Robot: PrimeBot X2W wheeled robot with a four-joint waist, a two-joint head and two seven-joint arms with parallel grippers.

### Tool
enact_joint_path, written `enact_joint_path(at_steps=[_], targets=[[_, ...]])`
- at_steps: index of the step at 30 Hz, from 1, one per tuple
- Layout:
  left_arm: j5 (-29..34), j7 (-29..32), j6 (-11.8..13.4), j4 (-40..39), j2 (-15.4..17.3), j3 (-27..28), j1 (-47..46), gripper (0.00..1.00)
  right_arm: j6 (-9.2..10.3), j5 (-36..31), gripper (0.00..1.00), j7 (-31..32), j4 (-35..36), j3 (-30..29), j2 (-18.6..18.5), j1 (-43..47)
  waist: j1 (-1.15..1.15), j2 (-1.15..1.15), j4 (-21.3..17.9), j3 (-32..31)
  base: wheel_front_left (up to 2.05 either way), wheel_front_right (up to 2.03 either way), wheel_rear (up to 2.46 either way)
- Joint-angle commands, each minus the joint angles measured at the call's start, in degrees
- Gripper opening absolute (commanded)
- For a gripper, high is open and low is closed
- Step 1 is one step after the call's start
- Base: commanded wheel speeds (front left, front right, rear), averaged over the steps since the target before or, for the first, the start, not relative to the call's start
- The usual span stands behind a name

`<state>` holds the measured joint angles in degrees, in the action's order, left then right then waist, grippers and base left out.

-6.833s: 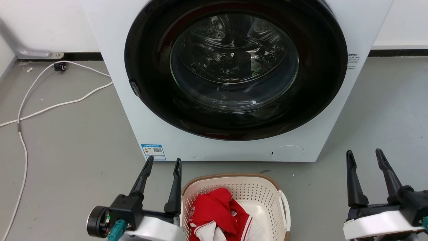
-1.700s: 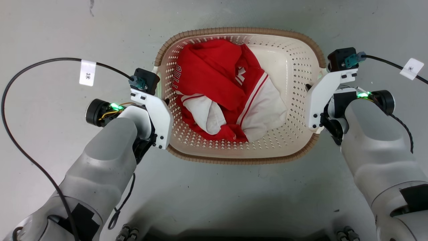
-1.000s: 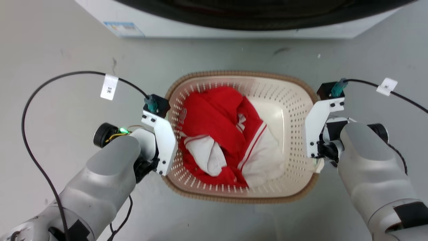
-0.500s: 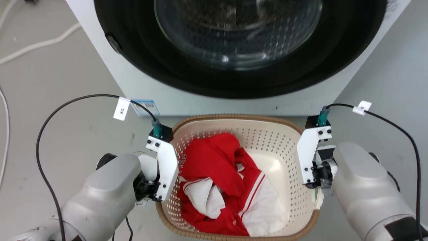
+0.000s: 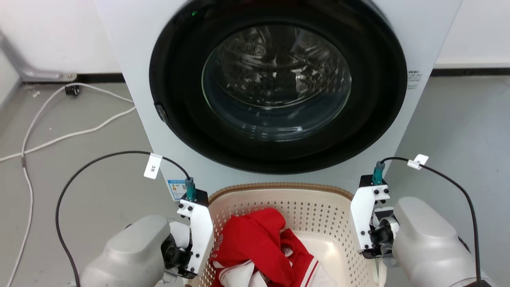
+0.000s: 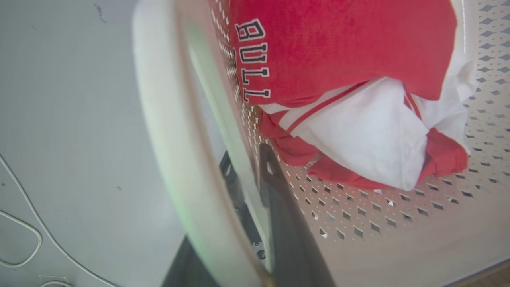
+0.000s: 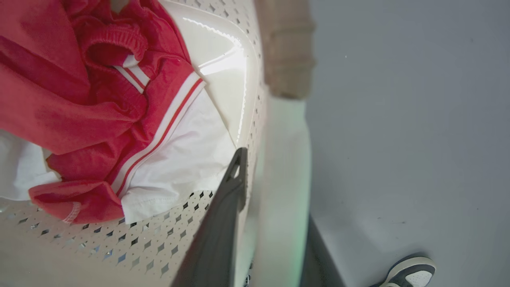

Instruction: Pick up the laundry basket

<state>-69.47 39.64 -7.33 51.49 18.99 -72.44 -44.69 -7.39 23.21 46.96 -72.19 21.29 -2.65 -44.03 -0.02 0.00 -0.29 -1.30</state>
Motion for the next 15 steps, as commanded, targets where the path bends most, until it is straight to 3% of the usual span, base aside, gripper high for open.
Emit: enact_joint_path(at_steps=[1, 15], targets=[[-0.1, 1.1, -0.2, 0.1, 0.2, -0.6, 1.2, 0.00, -0.19, 0.5, 0.00, 0.3, 0.0, 0.5, -0.4, 0.5, 0.02, 0.00, 0.2, -1.7, 0.00, 0.00, 0.00], [-2.5, 4.9, -0.2, 0.2, -0.4, -0.7, 1.2, 0.00, -0.19, 3.9, 0.00, 2.0, 0.3, 3.0, -0.3, 1.2, 0.02, 0.00, -0.1, -3.5, 0.00, 0.00, 0.00]])
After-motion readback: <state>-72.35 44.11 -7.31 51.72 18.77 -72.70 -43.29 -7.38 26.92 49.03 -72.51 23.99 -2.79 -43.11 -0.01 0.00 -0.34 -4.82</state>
